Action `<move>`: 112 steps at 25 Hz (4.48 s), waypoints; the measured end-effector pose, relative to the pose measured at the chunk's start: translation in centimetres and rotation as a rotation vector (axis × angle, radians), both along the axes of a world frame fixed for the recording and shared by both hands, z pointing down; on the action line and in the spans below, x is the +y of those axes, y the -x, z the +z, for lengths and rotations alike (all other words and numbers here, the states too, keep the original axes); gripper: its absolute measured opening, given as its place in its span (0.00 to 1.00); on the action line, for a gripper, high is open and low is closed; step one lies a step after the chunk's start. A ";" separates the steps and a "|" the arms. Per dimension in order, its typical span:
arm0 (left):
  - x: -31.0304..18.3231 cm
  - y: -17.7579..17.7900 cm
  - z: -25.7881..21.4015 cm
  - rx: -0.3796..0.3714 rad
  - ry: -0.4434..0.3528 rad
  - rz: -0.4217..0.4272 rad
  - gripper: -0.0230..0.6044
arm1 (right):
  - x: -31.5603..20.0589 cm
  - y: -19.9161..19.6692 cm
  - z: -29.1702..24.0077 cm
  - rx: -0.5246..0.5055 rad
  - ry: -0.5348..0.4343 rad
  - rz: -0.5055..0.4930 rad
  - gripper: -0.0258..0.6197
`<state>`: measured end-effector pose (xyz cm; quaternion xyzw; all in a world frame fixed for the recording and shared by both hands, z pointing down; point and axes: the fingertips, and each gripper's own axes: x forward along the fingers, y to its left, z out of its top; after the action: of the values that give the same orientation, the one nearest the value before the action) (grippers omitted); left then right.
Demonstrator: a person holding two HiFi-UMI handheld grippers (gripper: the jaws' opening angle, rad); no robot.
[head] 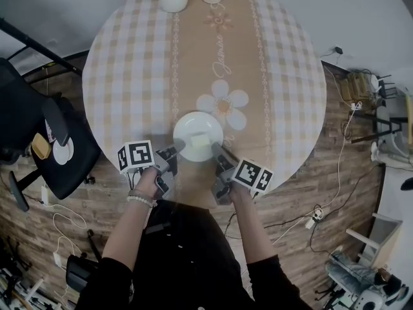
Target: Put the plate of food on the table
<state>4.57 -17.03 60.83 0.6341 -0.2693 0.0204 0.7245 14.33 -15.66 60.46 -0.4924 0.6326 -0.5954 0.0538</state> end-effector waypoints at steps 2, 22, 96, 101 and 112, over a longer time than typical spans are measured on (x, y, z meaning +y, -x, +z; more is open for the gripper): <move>0.0 -0.1 0.2 -0.004 0.002 -0.002 0.05 | 0.0 -0.1 0.0 0.005 0.002 0.011 0.09; -0.3 0.1 0.8 -0.030 -0.002 0.000 0.05 | 3.3 1.7 -3.4 0.647 -0.257 -0.468 0.15; 2.6 3.1 -12.6 -0.259 -0.675 0.239 0.04 | 4.9 7.2 -11.6 0.912 -0.543 -0.577 0.04; 1.4 3.8 -17.9 -0.313 -0.841 0.162 0.04 | 4.1 6.1 -16.6 0.798 -0.601 -0.416 0.04; 2.4 3.8 -28.2 -0.409 -1.152 0.115 0.04 | 3.7 5.1 -27.4 0.776 -0.812 -0.270 0.04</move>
<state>0.81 -14.58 32.67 0.9206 -0.3357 0.0320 0.1968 9.19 -11.95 33.08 -0.5298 0.8409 -0.0824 -0.0740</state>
